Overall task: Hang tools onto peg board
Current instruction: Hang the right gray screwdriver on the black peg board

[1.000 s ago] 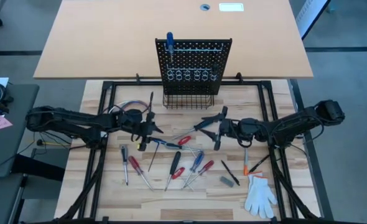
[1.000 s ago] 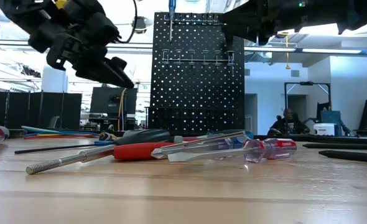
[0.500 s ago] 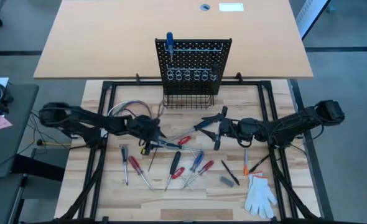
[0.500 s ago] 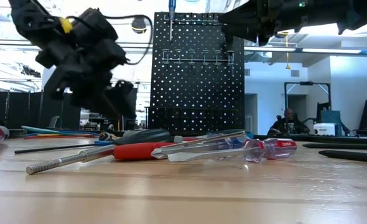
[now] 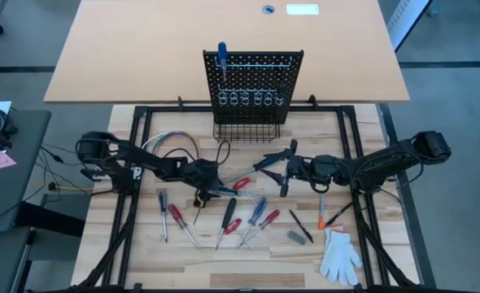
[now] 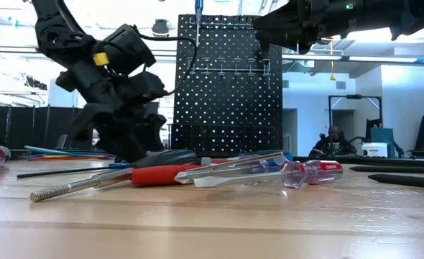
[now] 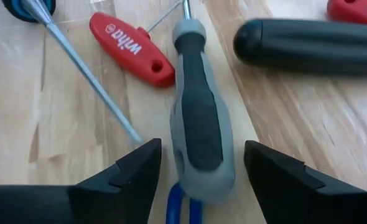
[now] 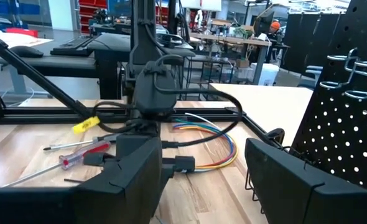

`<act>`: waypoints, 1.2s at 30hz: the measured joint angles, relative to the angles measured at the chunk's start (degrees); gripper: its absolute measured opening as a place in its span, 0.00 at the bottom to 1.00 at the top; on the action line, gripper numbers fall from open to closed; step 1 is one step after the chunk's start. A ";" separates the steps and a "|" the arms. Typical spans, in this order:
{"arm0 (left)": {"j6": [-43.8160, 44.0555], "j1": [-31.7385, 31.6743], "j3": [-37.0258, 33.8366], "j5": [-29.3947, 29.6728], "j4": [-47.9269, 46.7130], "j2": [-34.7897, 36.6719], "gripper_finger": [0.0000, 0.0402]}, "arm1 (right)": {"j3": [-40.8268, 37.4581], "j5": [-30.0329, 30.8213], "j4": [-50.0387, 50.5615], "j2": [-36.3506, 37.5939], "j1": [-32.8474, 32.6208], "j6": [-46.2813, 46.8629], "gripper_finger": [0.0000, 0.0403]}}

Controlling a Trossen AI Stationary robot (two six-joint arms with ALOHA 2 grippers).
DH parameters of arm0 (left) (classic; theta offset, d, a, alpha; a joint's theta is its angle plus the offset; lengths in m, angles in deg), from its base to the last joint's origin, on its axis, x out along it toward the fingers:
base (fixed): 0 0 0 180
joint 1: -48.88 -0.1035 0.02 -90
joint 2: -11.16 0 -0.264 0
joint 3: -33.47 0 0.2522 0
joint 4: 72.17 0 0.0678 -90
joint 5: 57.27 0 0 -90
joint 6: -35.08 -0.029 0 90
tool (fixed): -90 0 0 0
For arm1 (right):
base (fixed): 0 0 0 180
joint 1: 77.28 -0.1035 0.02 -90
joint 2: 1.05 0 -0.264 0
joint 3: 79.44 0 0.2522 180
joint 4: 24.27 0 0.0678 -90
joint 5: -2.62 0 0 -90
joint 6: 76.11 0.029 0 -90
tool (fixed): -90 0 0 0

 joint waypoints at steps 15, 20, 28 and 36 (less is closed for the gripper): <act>-1.35 -0.04 3.00 10.45 -19.30 14.22 0.27 | 0.23 -0.31 0.44 -1.87 0.48 1.89 0.59; -0.57 0.11 9.55 15.04 -34.12 20.33 0.27 | 6.04 -3.33 5.70 -12.31 2.66 1.61 0.59; 3.76 0.81 15.47 16.15 -43.40 19.82 0.27 | 25.44 -3.24 28.67 -26.01 4.99 1.47 0.58; 5.92 1.96 15.58 18.49 -45.12 19.88 0.27 | 35.95 -3.24 40.94 -34.78 5.25 1.47 0.50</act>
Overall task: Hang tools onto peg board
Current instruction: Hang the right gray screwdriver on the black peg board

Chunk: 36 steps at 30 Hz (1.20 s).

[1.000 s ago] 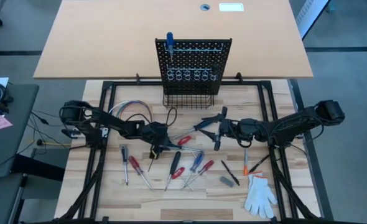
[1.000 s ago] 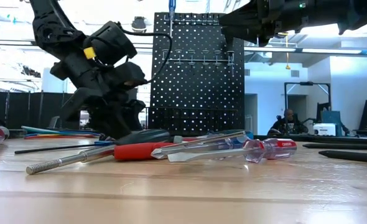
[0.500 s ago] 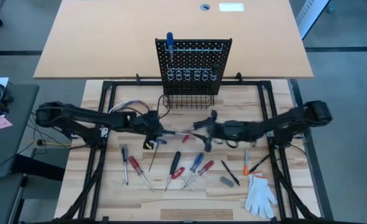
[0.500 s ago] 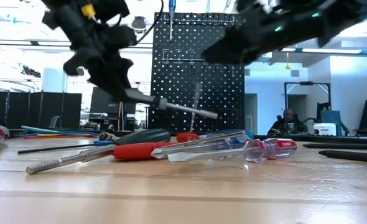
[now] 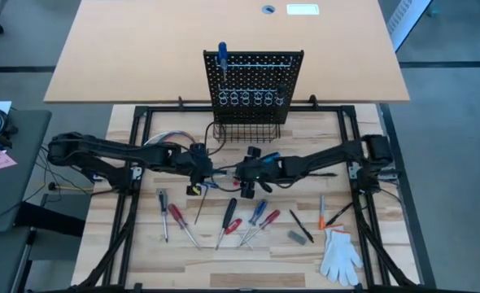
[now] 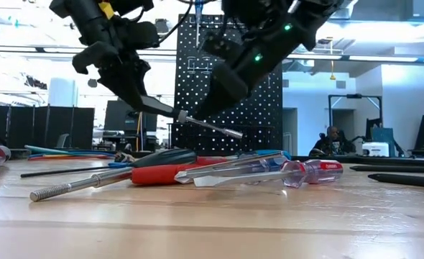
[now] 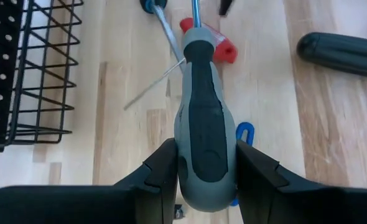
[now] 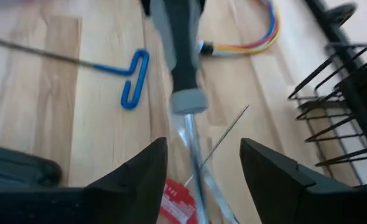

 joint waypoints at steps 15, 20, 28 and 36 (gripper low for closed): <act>1.73 0.40 0.00 -0.10 -0.64 0.04 0.27 | 1.15 -4.46 2.76 -1.62 0.81 0.49 0.10; 1.80 0.42 0.00 -0.50 -0.32 0.04 0.28 | 1.12 -4.60 2.85 -1.87 0.83 0.01 0.06; 0.72 0.40 -0.03 -0.10 -1.82 0.71 0.33 | -2.15 -4.80 -3.16 -1.74 1.67 -0.27 0.02; 1.78 0.33 -3.74 0.66 -0.77 8.02 0.35 | -12.88 -4.20 -14.06 4.58 3.44 2.71 0.01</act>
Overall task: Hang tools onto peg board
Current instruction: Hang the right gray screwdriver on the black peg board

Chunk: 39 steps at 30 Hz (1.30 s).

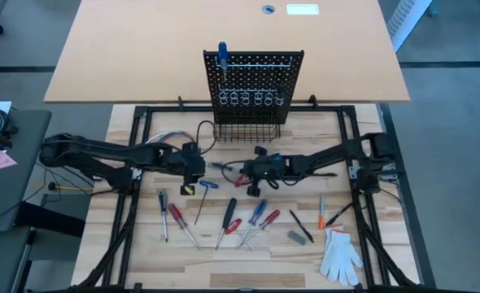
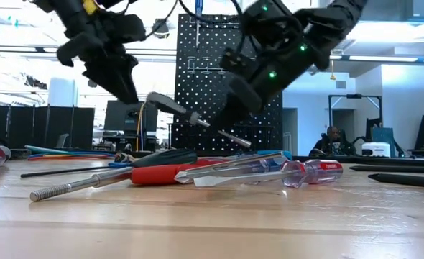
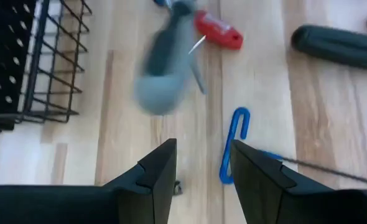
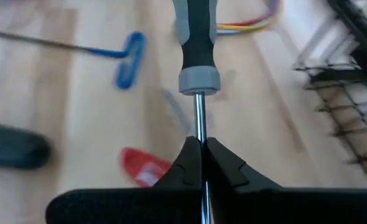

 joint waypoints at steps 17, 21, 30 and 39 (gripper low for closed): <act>-6.62 -0.17 -24.33 -5.92 76.43 6.19 0.34 | -18.44 -3.84 -45.78 9.11 -1.63 -1.31 0.01; -10.89 -0.17 -21.00 -7.65 78.40 3.80 0.37 | -16.99 -3.82 -46.55 8.62 -2.30 -2.36 0.01; -10.90 -0.17 -12.65 -8.09 78.22 -3.98 0.55 | -16.56 -3.80 -46.31 8.65 -2.60 -2.77 0.02; -9.45 -0.20 -6.09 -3.32 77.95 -10.09 0.60 | -16.56 -3.80 -45.33 8.65 -2.63 -2.77 0.02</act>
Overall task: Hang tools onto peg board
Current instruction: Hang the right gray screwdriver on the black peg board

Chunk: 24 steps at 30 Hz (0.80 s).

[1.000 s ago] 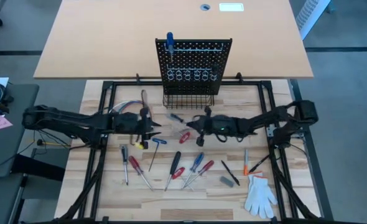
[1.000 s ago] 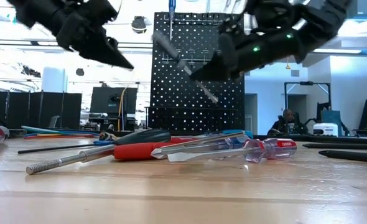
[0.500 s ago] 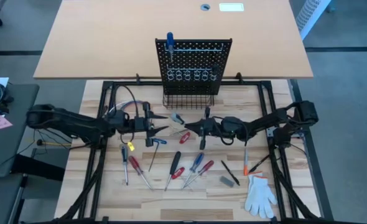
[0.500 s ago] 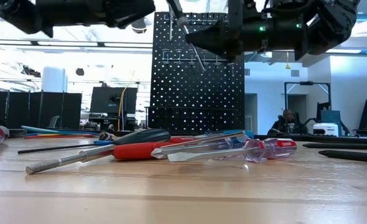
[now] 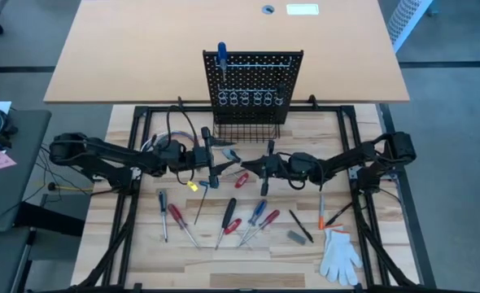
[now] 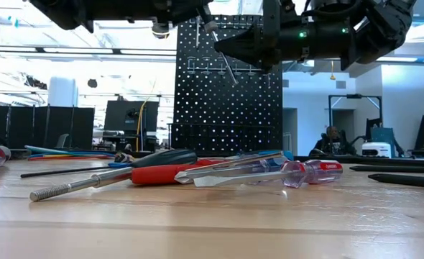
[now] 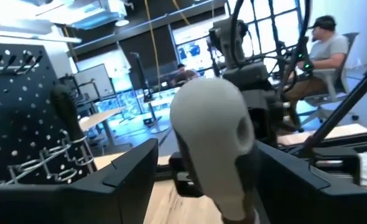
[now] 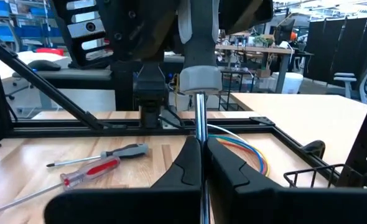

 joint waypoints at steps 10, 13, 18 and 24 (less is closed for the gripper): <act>2.26 0.04 0.19 -0.38 -6.92 4.11 0.37 | -0.02 0.20 -0.06 0.00 0.02 -0.22 0.02; 2.26 0.07 0.19 -0.90 -7.75 4.95 0.31 | 0.01 0.20 -0.14 0.07 0.02 -0.43 0.02; -1.13 0.07 1.36 -0.80 -12.48 6.68 0.31 | 0.15 1.32 1.16 0.10 0.29 0.04 0.04; -8.28 0.10 13.79 6.96 -36.80 10.48 0.31 | 0.18 9.07 3.01 0.37 0.24 0.92 0.15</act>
